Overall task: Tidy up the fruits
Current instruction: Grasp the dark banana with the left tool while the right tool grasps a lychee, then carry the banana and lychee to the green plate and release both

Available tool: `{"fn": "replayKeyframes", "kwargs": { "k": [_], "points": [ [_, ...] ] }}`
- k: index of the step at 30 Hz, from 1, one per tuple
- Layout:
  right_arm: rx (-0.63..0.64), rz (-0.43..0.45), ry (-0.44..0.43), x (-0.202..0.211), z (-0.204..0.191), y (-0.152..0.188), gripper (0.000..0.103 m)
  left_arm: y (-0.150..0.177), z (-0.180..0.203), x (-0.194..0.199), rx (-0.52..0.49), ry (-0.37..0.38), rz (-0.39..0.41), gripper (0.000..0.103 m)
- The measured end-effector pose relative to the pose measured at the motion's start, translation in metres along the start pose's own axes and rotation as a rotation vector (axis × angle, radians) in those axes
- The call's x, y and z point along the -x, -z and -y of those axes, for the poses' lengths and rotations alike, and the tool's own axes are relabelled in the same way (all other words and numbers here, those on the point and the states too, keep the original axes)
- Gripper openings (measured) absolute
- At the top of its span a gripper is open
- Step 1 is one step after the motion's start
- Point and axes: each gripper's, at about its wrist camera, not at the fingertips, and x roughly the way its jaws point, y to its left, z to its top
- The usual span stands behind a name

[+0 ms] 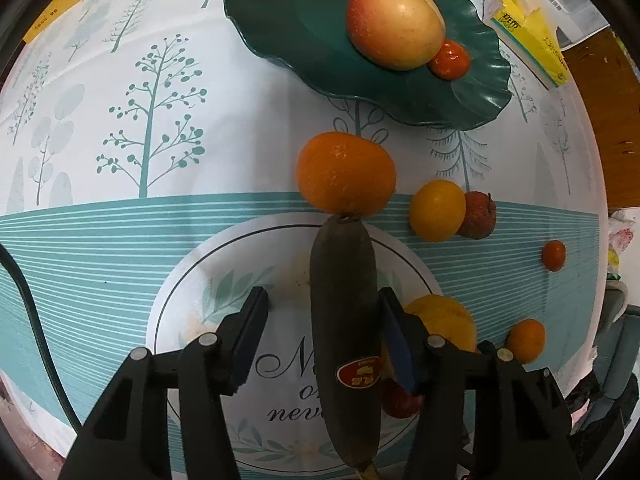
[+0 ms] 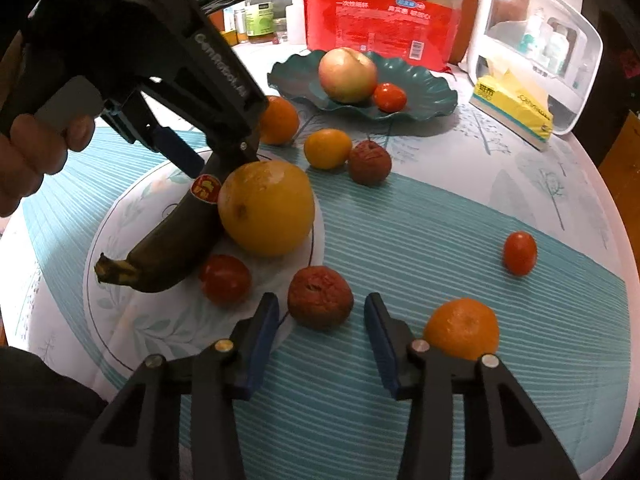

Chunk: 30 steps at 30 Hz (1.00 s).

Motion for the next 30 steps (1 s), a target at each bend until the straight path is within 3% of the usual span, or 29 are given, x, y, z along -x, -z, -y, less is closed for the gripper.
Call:
{"fn": "replayKeyframes", "kwargs": {
  "k": [5,11,20,30],
  "points": [
    [0.007,0.011,-0.013,0.000,0.000,0.000,0.038,-0.002,0.009,-0.001,0.009,-0.043,0.007,0.051],
    [-0.006,0.013,-0.034,0.000,0.003,-0.001,0.033,-0.005,0.023,-0.004,0.009,-0.024,0.025,0.030],
    [-0.020,0.014,-0.069,0.002,0.001,-0.001,0.032,0.003,0.014,0.001,0.062,0.026,0.071,0.029],
    [-0.062,0.047,-0.064,0.015,0.008,-0.006,0.032,0.044,-0.004,0.027,0.049,0.095,0.212,0.029]
  ]
}}
